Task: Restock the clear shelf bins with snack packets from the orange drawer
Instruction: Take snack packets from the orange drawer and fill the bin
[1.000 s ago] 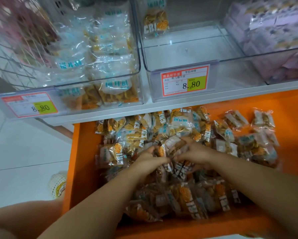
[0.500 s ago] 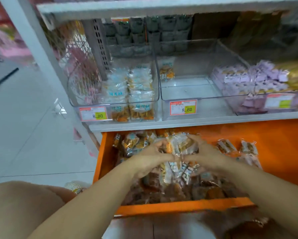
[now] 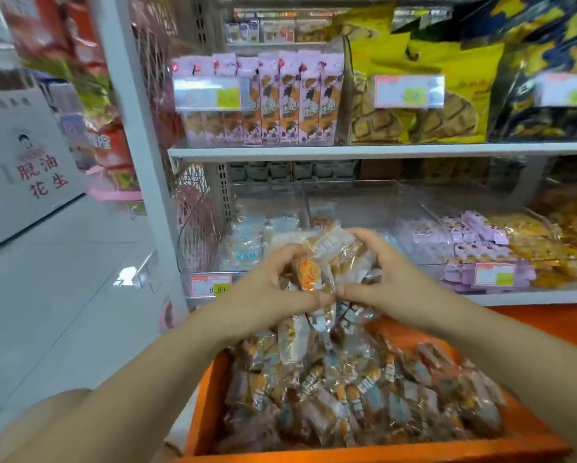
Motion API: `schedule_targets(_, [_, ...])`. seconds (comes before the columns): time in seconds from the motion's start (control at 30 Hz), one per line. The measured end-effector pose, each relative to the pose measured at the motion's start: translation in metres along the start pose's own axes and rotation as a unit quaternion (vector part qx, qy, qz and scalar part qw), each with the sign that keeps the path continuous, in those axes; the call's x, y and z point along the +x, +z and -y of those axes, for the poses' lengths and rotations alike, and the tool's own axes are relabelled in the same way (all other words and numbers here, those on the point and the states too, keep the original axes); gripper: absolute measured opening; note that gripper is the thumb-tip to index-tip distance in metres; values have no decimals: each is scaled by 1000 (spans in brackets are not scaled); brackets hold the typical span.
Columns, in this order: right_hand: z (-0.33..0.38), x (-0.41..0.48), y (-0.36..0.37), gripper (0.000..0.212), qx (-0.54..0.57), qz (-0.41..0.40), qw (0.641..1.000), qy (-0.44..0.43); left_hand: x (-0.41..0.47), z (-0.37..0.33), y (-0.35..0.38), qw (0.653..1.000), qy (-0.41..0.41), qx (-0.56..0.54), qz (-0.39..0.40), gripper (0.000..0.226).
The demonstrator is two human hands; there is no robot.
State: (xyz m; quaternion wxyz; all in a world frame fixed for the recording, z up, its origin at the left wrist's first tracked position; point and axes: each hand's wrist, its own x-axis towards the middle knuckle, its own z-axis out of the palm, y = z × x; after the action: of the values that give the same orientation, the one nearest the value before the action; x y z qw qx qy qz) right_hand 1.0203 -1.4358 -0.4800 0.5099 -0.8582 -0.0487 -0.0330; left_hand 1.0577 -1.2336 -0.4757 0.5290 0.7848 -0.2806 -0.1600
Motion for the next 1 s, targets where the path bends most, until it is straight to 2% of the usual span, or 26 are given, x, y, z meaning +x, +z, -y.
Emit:
schedule_targets(0.1, [14,29,5,70,-3,-27,998,-50,11,-8,-27,998,41,35,-25,36])
schedule_targets(0.27, [13,76,14,68,33,-68,992,-99,48,-1,-59,997,62,46,-31,34])
schedule_targets(0.47, [-2,120,11,67,52,-107,985,-121,99,11,-70,995,78,49,-39,36])
schedule_targets(0.63, [-15,155,20,74,16,-113,988,-102,127,41,-92,998,38,-27,-45,62])
schedule_targets(0.8, [-21,165,28,75,-11,-138,985,-100,143,69,-99,990,-16,-123,-70,66])
schedule_targets(0.93, [-22,169,35,76,-45,-162,980,-107,148,74,-94,995,-11,-20,-96,53])
schedule_targets(1.0, [-23,168,39,76,-60,-186,974,-115,149,76,-93,987,4,78,-142,59])
